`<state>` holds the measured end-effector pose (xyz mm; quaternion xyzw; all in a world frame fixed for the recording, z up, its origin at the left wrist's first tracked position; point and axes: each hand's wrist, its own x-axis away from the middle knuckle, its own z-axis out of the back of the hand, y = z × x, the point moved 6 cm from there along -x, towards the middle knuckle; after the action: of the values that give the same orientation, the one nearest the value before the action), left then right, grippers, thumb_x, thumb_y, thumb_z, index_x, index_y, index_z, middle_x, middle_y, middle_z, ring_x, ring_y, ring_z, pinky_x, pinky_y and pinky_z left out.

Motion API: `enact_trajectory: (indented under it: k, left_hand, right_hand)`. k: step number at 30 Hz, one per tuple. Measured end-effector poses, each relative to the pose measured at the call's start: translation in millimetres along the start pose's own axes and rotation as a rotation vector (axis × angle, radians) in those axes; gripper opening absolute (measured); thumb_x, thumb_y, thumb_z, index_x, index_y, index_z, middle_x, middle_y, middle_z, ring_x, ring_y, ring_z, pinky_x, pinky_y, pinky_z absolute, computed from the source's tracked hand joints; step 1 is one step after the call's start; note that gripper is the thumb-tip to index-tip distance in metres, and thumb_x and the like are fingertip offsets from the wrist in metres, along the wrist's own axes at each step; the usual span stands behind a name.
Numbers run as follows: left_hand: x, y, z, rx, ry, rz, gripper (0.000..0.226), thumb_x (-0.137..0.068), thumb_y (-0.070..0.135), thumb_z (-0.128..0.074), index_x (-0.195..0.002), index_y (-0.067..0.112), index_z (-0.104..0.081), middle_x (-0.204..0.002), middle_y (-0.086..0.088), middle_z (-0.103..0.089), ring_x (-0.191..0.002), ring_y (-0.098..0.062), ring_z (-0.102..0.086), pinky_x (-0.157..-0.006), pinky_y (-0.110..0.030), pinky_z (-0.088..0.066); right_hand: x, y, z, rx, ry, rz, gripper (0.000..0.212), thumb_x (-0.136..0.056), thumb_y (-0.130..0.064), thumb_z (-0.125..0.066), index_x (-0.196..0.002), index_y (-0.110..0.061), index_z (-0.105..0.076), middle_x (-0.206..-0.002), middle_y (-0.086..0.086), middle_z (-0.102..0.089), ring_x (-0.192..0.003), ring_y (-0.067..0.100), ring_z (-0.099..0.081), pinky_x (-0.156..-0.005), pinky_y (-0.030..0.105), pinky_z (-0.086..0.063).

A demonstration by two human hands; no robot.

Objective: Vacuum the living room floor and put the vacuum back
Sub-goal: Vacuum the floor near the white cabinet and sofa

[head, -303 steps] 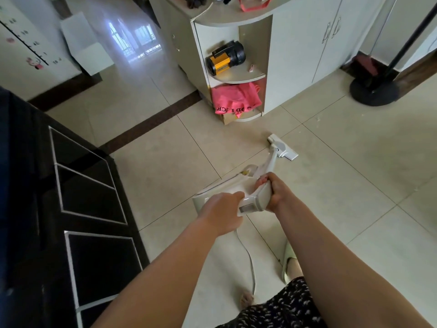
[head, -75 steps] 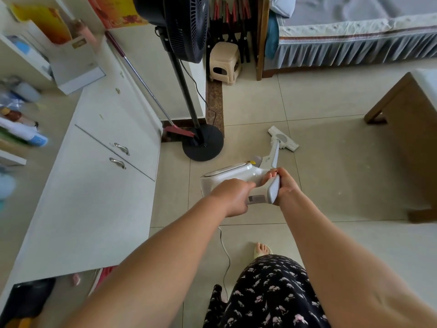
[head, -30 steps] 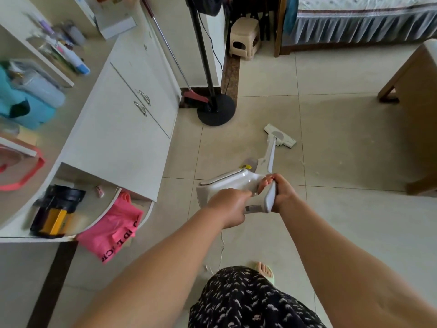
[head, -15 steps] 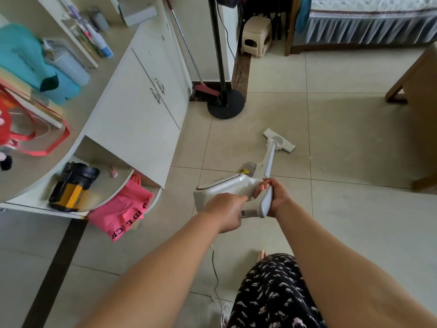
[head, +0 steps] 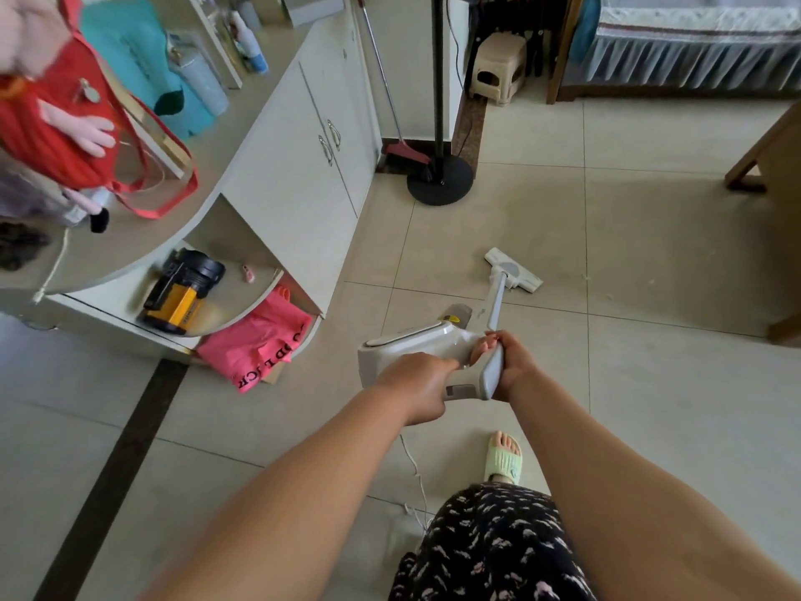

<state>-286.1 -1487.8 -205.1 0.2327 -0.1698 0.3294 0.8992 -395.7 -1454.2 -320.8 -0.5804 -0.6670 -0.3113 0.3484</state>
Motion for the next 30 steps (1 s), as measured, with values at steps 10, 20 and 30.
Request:
enact_trajectory:
  k: [10, 20, 30]
  left_hand:
    - [74.6, -13.7, -37.4, 0.040, -0.005, -0.004, 0.039, -0.082, 0.009, -0.054, -0.119, 0.023, -0.054, -0.104, -0.009, -0.064, -0.097, -0.030, -0.059, -0.068, -0.028, -0.039]
    - [98.8, -56.4, 5.2, 0.004, 0.188, 0.045, 0.049, -0.083, 0.011, -0.052, -0.129, 0.026, -0.052, -0.103, -0.010, -0.067, -0.096, -0.033, -0.062, -0.076, -0.034, -0.050]
    - [142.3, -90.3, 11.8, -0.010, 0.175, 0.064, 0.041, -0.080, 0.010, -0.053, -0.118, 0.025, -0.058, -0.101, -0.010, -0.067, -0.095, -0.032, -0.061, -0.069, -0.030, -0.046]
  right_hand:
    - [12.9, 70.9, 32.2, 0.025, -0.012, -0.006, 0.016, -0.067, -0.008, -0.054, -0.061, -0.016, -0.041, -0.048, -0.003, -0.046, -0.037, 0.012, -0.047, -0.040, 0.019, -0.046]
    - [29.9, 96.7, -32.5, 0.017, -0.037, 0.050, 0.025, -0.074, -0.011, -0.055, -0.050, -0.012, -0.049, -0.047, -0.006, -0.049, -0.040, 0.007, -0.048, -0.050, 0.017, -0.046]
    - [35.3, 157.0, -50.9, -0.010, -0.045, 0.035, 0.015, -0.062, -0.008, -0.057, -0.054, -0.015, -0.046, -0.045, -0.006, -0.048, -0.035, 0.009, -0.049, -0.043, 0.015, -0.047]
